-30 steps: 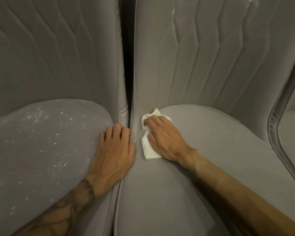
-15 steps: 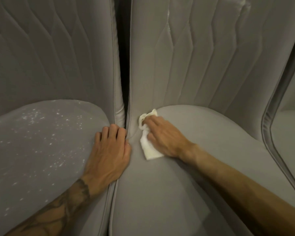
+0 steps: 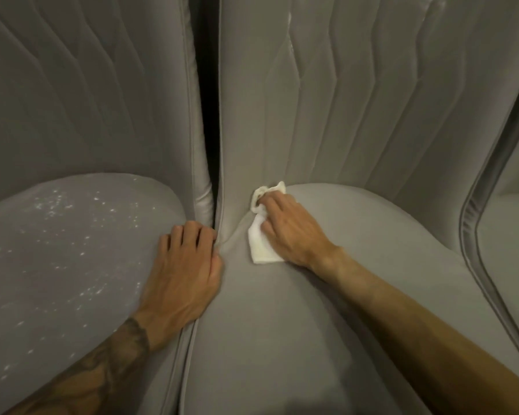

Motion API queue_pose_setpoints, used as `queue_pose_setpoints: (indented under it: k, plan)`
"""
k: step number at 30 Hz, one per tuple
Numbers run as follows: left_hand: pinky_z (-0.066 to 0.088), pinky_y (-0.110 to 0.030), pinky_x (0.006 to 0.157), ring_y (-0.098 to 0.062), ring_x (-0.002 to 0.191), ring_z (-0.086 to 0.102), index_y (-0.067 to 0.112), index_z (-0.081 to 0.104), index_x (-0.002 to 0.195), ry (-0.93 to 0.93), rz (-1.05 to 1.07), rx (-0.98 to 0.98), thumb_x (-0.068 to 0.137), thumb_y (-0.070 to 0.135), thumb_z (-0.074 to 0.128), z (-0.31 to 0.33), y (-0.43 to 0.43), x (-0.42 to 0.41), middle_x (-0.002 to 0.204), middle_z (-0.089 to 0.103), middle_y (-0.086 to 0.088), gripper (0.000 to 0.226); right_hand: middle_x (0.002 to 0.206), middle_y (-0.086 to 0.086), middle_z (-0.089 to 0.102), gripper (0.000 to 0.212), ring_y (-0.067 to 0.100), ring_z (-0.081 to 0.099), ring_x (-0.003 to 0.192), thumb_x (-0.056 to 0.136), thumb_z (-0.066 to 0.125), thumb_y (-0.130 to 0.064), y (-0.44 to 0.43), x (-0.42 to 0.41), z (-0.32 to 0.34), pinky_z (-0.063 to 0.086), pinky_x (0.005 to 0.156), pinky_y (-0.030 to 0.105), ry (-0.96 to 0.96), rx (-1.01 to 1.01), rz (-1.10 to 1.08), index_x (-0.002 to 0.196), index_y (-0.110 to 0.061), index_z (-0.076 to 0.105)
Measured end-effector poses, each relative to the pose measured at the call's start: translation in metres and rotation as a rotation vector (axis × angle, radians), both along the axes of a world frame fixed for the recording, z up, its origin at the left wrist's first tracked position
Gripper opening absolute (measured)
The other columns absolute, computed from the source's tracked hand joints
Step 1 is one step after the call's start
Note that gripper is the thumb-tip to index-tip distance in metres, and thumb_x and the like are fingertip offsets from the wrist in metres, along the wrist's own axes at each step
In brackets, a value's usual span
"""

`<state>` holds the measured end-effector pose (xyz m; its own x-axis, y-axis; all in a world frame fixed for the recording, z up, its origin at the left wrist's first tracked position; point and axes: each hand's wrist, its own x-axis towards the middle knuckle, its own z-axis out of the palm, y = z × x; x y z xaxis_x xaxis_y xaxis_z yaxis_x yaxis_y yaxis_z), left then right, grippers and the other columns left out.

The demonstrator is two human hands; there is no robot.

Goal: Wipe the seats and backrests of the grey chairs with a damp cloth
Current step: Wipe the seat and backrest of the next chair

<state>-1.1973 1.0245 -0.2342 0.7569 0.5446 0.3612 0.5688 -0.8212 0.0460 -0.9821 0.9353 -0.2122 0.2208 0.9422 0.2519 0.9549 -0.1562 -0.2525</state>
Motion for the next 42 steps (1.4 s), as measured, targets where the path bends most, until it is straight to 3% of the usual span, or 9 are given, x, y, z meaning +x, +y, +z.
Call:
queue_pose_setpoints:
  k: [3,9,12,15,18,24,32,36,42]
  plan:
    - [0.042,-0.046,0.073,-0.029,0.086,0.046,0.013,0.056,0.103,0.013,-0.005,-0.010,0.093,0.027,0.037,0.001,-0.002,-0.001,0.099,0.052,-0.011,0.026,0.124,0.013,0.051,0.032,0.031,0.048,0.111,0.098,0.041,-0.020,0.012,-0.008,0.002,0.033,0.102,0.038,-0.074,-0.030,-0.165,0.124,-0.006,0.051]
    - [0.038,-0.044,0.071,-0.029,0.085,0.045,0.014,0.053,0.101,-0.009,-0.011,0.032,0.095,0.027,0.038,-0.005,0.000,-0.002,0.097,0.051,-0.012,0.021,0.119,0.011,0.055,0.024,0.031,0.051,0.107,0.097,0.048,-0.015,-0.013,-0.038,-0.002,0.039,0.101,0.041,0.030,-0.023,0.153,0.118,-0.006,0.055]
    - [0.039,-0.046,0.072,-0.029,0.085,0.043,0.016,0.050,0.101,-0.010,-0.016,0.017,0.095,0.025,0.039,-0.002,-0.001,-0.003,0.098,0.047,-0.011,0.015,0.131,0.014,0.051,0.033,0.033,0.049,0.116,0.098,0.047,-0.015,-0.005,-0.012,0.002,0.036,0.105,0.042,0.000,-0.037,-0.035,0.128,-0.004,0.053]
    - [0.038,-0.043,0.072,-0.029,0.085,0.045,0.016,0.053,0.101,-0.051,-0.027,-0.015,0.094,0.024,0.036,0.001,0.000,-0.003,0.097,0.049,-0.010,0.020,0.119,0.020,0.053,0.030,0.037,0.051,0.105,0.095,0.046,-0.013,0.007,-0.042,0.000,0.037,0.099,0.045,-0.093,-0.036,-0.133,0.120,0.001,0.055]
    - [0.034,-0.040,0.071,-0.030,0.085,0.049,0.013,0.060,0.100,-0.098,-0.045,-0.056,0.093,0.020,0.036,0.001,0.001,-0.004,0.096,0.054,-0.012,0.026,0.105,0.022,0.056,0.025,0.038,0.053,0.093,0.093,0.047,-0.009,-0.002,-0.080,-0.002,0.043,0.090,0.050,-0.098,0.019,-0.067,0.110,0.005,0.059]
    - [0.037,-0.044,0.067,-0.034,0.081,0.050,0.013,0.058,0.098,-0.182,-0.092,-0.040,0.092,0.019,0.044,-0.004,0.006,-0.003,0.092,0.053,-0.013,0.017,0.123,0.014,0.054,0.029,0.031,0.050,0.109,0.094,0.053,-0.014,-0.032,-0.083,0.004,0.038,0.102,0.039,-0.007,-0.003,0.237,0.122,-0.004,0.055]
    - [0.036,-0.046,0.073,-0.030,0.088,0.045,0.014,0.058,0.107,-0.193,-0.099,0.006,0.094,0.017,0.040,-0.009,0.007,-0.003,0.099,0.051,-0.009,0.022,0.120,0.024,0.055,0.030,0.040,0.051,0.110,0.096,0.052,-0.011,-0.078,0.045,0.000,0.031,0.095,0.045,-0.134,-0.049,-0.409,0.122,0.004,0.054]
    - [0.040,-0.046,0.070,-0.030,0.085,0.046,0.015,0.057,0.104,-0.156,-0.083,-0.002,0.096,0.022,0.041,-0.003,0.004,-0.001,0.097,0.052,-0.009,0.019,0.107,0.031,0.056,0.025,0.045,0.052,0.095,0.094,0.043,-0.006,-0.107,0.073,0.004,0.039,0.085,0.053,-0.115,-0.015,-0.692,0.105,0.011,0.057]
    - [0.045,-0.046,0.070,-0.032,0.083,0.050,0.015,0.056,0.103,-0.114,-0.063,0.004,0.099,0.029,0.041,0.015,0.001,0.012,0.097,0.054,-0.009,0.021,0.107,0.022,0.057,0.021,0.039,0.053,0.099,0.095,0.050,-0.006,-0.042,0.000,-0.001,0.043,0.091,0.050,-0.032,0.090,-0.140,0.111,0.003,0.059]
